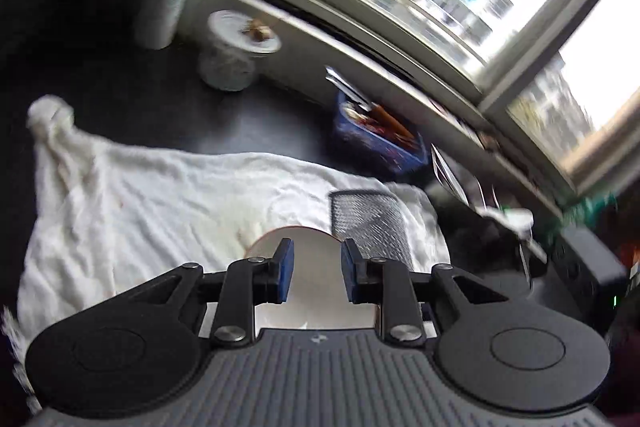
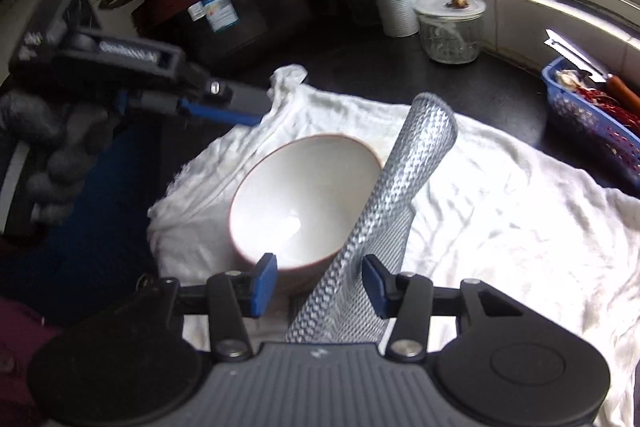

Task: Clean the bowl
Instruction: 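Lower the white bowl onto the cloth with the left gripper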

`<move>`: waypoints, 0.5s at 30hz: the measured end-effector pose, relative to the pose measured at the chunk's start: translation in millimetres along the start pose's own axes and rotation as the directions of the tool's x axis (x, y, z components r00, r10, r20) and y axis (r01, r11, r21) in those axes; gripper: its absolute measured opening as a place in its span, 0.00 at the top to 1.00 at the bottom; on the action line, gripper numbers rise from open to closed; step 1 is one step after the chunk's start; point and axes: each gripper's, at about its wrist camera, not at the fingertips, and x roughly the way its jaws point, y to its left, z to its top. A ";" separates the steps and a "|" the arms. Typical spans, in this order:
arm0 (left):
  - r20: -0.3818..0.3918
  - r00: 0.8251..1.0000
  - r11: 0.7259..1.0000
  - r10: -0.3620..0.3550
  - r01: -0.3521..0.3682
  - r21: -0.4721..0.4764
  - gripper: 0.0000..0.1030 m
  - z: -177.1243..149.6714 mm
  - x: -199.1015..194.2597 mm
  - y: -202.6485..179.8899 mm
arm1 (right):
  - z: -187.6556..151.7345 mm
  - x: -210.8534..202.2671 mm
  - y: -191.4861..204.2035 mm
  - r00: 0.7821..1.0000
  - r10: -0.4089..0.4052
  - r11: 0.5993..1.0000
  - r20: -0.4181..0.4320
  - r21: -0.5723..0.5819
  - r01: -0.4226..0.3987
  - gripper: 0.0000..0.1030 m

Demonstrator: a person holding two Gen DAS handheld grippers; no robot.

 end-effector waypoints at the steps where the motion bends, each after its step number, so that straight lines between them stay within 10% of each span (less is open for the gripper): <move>1: -0.044 0.999 0.991 0.004 0.001 0.131 0.67 -2.1 3.9 -16.9 | -2.2 -0.8 0.5 1.000 0.001 1.000 -0.003 -0.009 -0.001 0.52; 6: -0.148 0.985 0.873 0.084 -0.002 0.487 0.65 -28.8 23.6 -70.7 | -4.2 -3.1 -13.0 0.999 -0.043 0.998 0.005 0.047 0.042 0.54; 15: -0.192 0.950 0.741 0.247 -0.057 0.669 0.68 -54.8 76.7 -100.6 | 3.4 -8.3 -33.4 0.988 -0.149 0.982 0.042 0.125 0.143 0.77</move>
